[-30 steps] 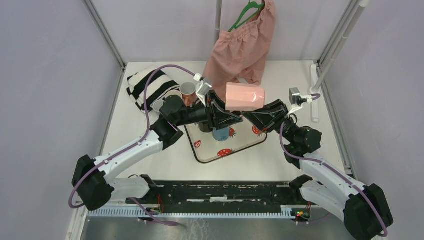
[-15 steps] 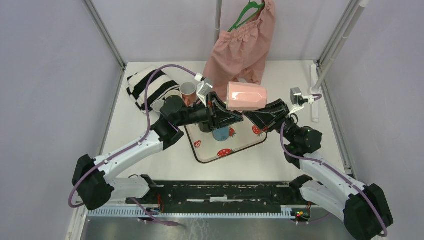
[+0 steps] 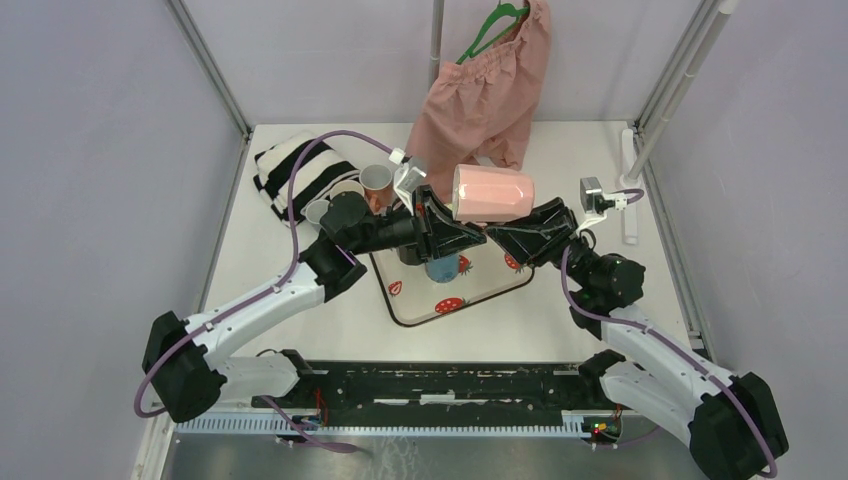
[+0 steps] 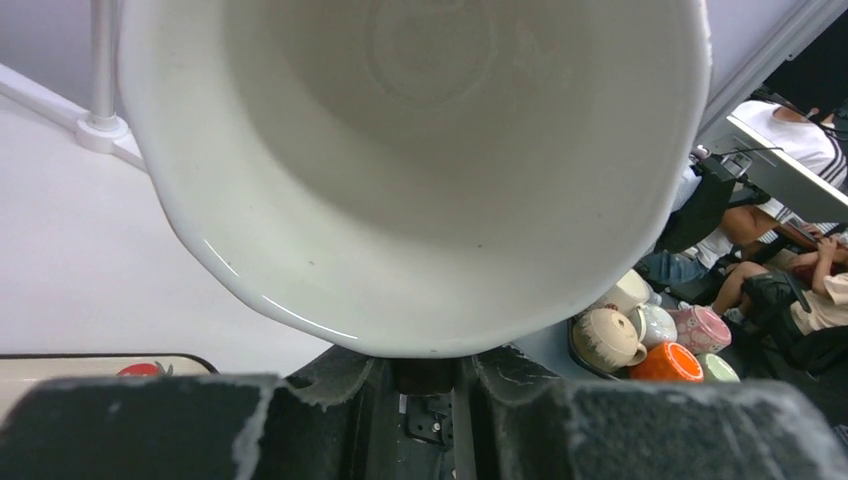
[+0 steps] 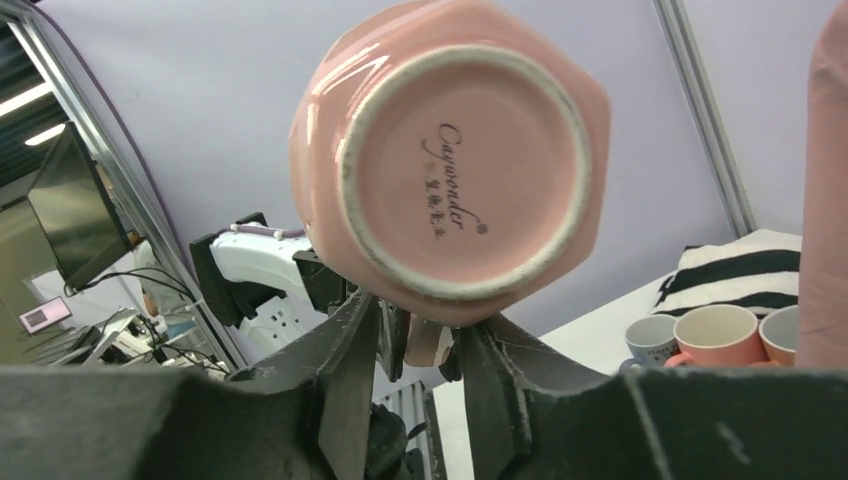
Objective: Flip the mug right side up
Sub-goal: Turn over the cup on the tray, then place the cup at the center of the board.
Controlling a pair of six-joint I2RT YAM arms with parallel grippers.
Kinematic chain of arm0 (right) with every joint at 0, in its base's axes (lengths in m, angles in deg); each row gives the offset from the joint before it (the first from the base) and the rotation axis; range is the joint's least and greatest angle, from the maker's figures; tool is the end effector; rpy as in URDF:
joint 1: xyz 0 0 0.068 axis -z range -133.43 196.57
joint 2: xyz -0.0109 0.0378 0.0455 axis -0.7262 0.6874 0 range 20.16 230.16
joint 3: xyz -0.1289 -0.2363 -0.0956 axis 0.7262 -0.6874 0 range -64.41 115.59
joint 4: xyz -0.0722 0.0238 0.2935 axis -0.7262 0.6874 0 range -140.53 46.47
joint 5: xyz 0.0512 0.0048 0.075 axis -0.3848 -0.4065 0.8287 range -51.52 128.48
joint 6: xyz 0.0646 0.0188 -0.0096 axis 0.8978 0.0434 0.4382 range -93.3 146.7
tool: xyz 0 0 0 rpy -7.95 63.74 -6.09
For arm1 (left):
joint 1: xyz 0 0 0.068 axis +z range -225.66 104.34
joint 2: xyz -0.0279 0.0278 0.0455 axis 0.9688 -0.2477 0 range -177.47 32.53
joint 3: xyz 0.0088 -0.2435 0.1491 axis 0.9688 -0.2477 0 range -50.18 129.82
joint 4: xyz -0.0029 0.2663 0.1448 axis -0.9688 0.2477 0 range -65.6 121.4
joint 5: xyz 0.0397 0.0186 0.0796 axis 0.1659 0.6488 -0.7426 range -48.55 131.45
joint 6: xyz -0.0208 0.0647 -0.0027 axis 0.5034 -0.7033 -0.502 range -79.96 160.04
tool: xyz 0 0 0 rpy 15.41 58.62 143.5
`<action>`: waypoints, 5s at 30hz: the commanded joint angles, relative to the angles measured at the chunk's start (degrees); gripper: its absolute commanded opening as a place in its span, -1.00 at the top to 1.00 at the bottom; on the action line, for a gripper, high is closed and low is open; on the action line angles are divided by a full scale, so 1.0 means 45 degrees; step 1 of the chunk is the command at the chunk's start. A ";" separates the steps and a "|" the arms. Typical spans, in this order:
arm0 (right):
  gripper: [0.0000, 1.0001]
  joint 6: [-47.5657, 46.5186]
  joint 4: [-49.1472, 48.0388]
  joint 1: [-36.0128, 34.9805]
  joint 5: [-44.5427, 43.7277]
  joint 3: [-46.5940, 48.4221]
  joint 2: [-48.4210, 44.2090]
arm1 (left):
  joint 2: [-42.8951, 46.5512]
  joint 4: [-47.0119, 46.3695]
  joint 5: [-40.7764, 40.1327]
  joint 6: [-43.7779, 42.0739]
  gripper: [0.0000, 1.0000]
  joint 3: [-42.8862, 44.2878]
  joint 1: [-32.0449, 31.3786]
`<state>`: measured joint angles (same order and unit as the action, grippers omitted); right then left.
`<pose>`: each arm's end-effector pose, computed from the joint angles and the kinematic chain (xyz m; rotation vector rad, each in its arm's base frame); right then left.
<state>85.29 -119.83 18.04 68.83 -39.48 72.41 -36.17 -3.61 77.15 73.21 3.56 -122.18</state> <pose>0.1842 0.1315 0.3343 -0.3036 1.0379 1.6102 0.2036 -0.2610 0.3818 0.7596 1.3856 -1.5424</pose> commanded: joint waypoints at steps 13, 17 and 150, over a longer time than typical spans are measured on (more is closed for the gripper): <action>-0.27 -0.3441 0.3074 -0.0120 -0.0784 -0.0253 -0.1541 | 0.1700 0.2149 -0.3355 -0.1988 0.96 0.0584 0.0009; -0.30 -0.4292 0.4404 -0.0129 -0.1196 -0.0515 -0.2037 | 0.2030 0.3452 -0.4465 -0.2678 0.96 0.0770 0.0014; -0.34 -0.8208 0.8524 -0.0132 -0.0901 -0.1335 -0.2566 | -0.2242 1.1434 -0.9295 -0.3713 0.93 -0.0317 1.1710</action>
<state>48.92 -79.92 17.69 65.35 -45.42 61.46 -45.35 50.79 34.40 59.24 -0.60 -69.64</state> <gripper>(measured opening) 0.670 0.272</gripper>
